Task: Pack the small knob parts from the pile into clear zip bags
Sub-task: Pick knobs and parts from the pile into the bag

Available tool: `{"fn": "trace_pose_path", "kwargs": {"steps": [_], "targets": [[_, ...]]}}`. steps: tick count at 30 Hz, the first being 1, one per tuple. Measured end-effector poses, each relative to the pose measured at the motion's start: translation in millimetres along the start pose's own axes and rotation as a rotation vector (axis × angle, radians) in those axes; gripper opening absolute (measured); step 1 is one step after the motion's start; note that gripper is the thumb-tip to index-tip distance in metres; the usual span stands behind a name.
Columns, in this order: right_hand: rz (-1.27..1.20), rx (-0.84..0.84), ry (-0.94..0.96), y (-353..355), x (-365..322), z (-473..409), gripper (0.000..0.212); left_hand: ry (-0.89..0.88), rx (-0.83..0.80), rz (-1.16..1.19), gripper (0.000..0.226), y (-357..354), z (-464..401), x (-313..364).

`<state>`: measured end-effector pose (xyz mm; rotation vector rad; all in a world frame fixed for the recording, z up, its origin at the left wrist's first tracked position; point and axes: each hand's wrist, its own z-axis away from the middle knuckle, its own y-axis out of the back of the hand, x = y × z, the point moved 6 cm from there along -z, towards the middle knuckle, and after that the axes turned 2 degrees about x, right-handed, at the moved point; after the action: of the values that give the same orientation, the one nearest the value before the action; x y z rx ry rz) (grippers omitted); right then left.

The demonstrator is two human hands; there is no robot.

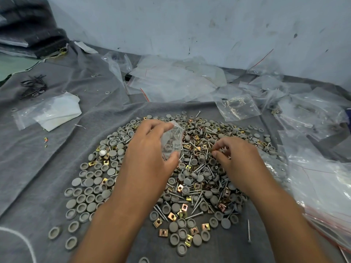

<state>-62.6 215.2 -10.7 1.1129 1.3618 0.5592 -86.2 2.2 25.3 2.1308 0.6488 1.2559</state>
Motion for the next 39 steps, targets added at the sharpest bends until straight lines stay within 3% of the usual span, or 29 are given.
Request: {"fn": "trace_pose_path", "kwargs": {"steps": [6, 11, 20, 26, 31, 34, 39], "targets": [[-0.226, 0.101, 0.072, -2, -13, -2, 0.016, -0.001, -0.002, 0.012, 0.059, 1, -1, 0], [0.015, -0.017, 0.165, -29, -18, -10, 0.006, -0.001, -0.005, 0.022, 0.060, 0, 0, 1], [0.172, 0.137, 0.232, -30, -27, -10, 0.011, 0.001, 0.009, 0.020, 0.058, 2, 0, -2], [-0.236, 0.076, 0.090, -20, -12, -16, 0.010, 0.000, 0.006, 0.014, 0.058, 2, -1, -2], [-0.364, 0.112, 0.077, -4, -18, -11, 0.014, -0.004, -0.002, 0.009, 0.059, 1, -1, 1], [-0.476, 0.147, 0.147, 10, -34, -3, 0.009, -0.011, -0.002, 0.015, 0.059, 0, 0, 2], [-0.577, 0.193, 0.434, 23, -86, 19, 0.007, -0.030, -0.019, 0.011, 0.058, -2, 0, 3]]}}
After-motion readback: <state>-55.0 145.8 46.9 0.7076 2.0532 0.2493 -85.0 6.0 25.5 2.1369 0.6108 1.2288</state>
